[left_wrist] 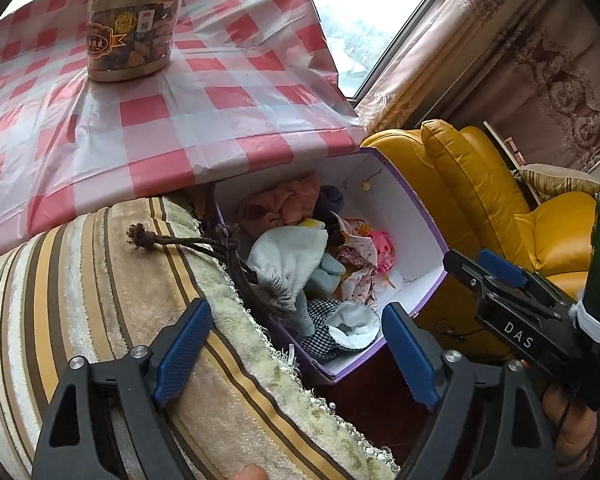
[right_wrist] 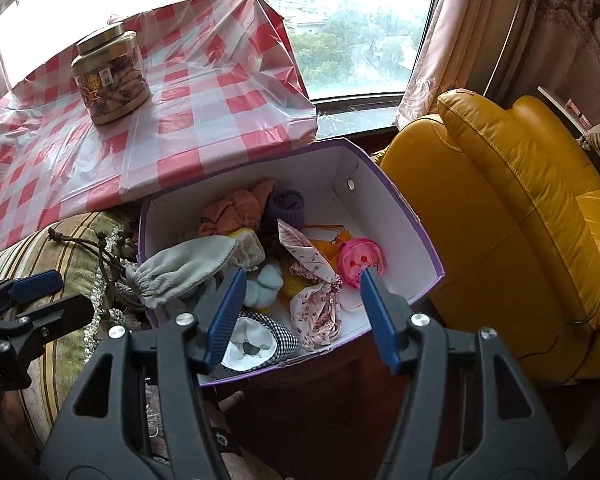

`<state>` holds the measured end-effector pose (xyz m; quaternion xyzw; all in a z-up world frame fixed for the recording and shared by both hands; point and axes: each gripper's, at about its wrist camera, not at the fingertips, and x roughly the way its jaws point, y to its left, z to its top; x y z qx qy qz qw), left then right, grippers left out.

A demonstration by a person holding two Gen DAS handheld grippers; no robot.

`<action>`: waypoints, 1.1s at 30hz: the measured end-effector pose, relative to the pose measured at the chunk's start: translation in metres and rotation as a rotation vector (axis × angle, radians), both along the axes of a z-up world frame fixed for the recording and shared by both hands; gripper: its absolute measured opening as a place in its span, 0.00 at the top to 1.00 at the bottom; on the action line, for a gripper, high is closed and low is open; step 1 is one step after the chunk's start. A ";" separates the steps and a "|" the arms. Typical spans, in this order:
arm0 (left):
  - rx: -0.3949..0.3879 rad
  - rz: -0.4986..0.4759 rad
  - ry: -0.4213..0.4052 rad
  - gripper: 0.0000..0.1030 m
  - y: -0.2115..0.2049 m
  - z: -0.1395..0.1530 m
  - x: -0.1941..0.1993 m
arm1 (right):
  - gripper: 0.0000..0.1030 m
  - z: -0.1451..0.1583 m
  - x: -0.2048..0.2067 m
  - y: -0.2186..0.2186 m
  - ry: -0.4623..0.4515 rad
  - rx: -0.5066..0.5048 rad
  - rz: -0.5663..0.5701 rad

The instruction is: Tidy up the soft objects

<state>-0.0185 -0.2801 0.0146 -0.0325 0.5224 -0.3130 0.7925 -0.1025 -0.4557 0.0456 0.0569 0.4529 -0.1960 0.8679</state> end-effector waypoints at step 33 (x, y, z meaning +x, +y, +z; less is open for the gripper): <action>0.010 -0.003 0.002 0.10 -0.005 -0.004 0.001 | 0.38 -0.003 0.000 -0.002 0.007 0.013 -0.010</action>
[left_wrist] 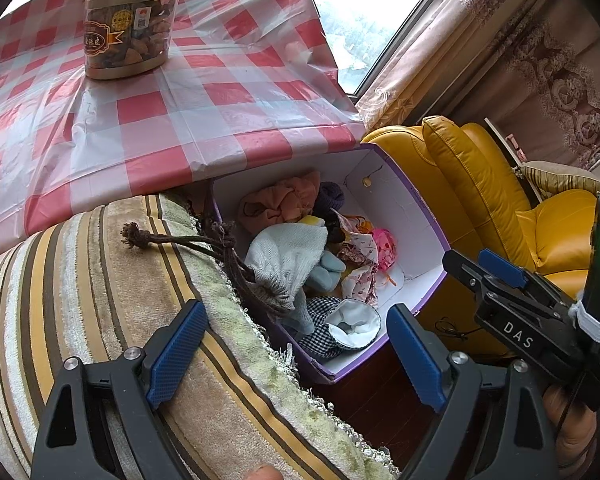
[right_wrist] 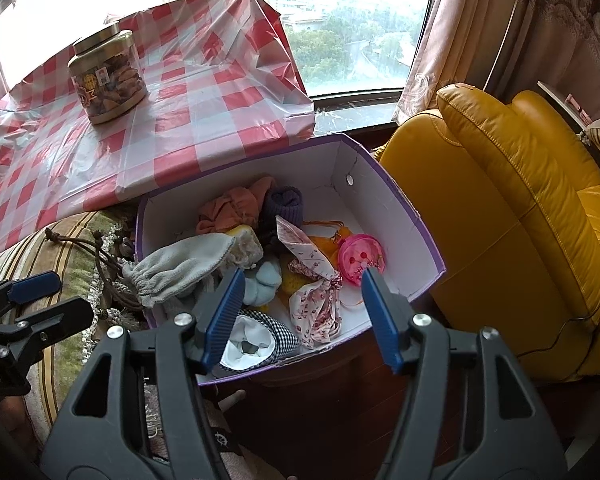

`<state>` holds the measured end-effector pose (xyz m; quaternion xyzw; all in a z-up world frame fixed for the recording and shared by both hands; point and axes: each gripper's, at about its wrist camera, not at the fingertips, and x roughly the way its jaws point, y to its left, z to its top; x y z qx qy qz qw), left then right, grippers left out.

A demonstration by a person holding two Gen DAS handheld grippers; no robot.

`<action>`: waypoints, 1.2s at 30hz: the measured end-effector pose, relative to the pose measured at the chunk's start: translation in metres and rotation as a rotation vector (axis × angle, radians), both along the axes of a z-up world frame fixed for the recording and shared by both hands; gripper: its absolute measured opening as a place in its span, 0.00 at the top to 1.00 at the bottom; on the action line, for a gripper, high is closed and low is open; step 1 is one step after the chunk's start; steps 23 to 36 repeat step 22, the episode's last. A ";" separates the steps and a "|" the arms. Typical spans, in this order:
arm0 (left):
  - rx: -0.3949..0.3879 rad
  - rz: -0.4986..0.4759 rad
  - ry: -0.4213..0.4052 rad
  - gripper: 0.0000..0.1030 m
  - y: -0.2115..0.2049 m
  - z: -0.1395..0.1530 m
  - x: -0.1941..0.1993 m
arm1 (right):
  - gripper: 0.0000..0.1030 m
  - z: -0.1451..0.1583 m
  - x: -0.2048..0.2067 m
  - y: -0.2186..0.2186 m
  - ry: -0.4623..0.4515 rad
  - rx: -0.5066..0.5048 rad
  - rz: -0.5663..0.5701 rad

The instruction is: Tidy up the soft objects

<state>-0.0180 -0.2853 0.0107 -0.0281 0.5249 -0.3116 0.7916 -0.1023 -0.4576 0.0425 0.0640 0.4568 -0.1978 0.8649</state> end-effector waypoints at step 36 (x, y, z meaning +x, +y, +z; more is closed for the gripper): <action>-0.001 -0.093 -0.040 0.01 -0.010 0.000 -0.006 | 0.36 -0.004 -0.001 0.000 0.008 0.006 -0.003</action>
